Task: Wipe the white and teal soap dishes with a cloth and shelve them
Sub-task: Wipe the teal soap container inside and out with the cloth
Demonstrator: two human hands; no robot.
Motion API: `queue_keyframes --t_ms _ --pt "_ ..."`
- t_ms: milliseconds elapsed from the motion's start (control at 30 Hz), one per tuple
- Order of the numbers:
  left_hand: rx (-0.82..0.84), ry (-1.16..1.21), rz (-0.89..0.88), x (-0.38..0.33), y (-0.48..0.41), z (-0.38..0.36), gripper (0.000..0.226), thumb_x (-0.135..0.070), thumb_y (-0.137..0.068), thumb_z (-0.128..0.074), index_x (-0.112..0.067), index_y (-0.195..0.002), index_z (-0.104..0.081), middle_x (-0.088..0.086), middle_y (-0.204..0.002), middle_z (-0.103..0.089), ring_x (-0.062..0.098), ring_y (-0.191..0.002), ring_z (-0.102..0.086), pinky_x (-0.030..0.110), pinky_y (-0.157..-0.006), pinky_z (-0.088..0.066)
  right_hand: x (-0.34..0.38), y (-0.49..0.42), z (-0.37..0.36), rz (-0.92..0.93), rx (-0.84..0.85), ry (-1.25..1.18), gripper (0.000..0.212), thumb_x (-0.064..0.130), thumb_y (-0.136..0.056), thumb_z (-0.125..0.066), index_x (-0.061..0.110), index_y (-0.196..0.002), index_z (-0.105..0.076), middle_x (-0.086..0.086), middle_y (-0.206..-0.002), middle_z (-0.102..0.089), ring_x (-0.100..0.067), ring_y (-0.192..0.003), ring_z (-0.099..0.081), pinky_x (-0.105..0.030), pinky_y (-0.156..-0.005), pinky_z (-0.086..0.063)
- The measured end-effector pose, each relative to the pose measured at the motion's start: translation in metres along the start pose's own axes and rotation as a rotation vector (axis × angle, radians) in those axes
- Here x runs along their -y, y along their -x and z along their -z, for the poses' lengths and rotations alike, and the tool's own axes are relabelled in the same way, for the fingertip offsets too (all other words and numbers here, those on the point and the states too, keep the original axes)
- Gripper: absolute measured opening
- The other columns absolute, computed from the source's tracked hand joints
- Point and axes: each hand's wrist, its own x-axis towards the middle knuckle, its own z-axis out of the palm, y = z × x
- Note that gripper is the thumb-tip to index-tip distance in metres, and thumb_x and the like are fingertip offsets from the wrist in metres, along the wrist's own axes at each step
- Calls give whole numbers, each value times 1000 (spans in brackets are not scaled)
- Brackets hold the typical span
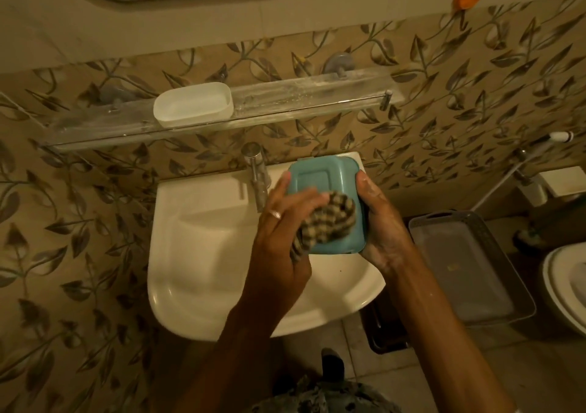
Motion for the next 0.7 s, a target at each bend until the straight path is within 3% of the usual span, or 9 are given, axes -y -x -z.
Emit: queue_keyframes --t_ms 100,167,333,433,567,700 --pt "-161 -50 138 2 -33 8 63 13 -75 -53 -19 -129 -49 12 -141 -38 25 -140 -27 31 -115 -28 -6 0 -4 3 -19 12 56 46 -87 -49 14 -133 -55 -17 -126 -63 -31 -108 -64 -47 -84 -56" --pt "-216 -54 201 6 -48 13 60 12 -75 -53 -16 -127 -51 12 -135 -43 23 -130 -39 34 -109 -36 -8 0 -6 16 -19 -5 53 46 -87 -51 16 -131 -58 -15 -123 -65 -30 -106 -66 -47 -82 -57" --pt "-136 -5 218 4 -31 10 55 11 -81 -53 -13 -130 -49 10 -126 -49 20 -118 -47 31 -100 -45 -7 -2 -5 29 -49 -121 50 45 -85 -53 16 -125 -61 -14 -116 -69 -29 -99 -69 -46 -74 -58" --pt "-92 23 210 -6 0 1 58 18 -79 -53 -12 -128 -49 9 -125 -48 21 -118 -47 31 -96 -49 -5 -3 2 52 -69 -163 49 45 -85 -52 17 -123 -62 -16 -121 -67 -32 -105 -66 -53 -86 -55" --pt "-88 -47 214 -21 28 -11 72 20 -70 -58 -23 -128 -50 0 -123 -49 19 -118 -43 17 -96 -43 -4 -3 9 69 -75 -136 51 44 -86 -51 14 -126 -60 -18 -126 -63 -36 -114 -62 -53 -95 -51" --pt "-83 -82 165 -18 8 -15 69 11 -73 -62 -30 -127 -47 -2 -121 -50 18 -119 -37 33 -97 -45 -9 -6 7 14 -60 -79 65 49 -84 -50 10 -136 -51 -22 -131 -58 -39 -122 -55 -55 -101 -45"
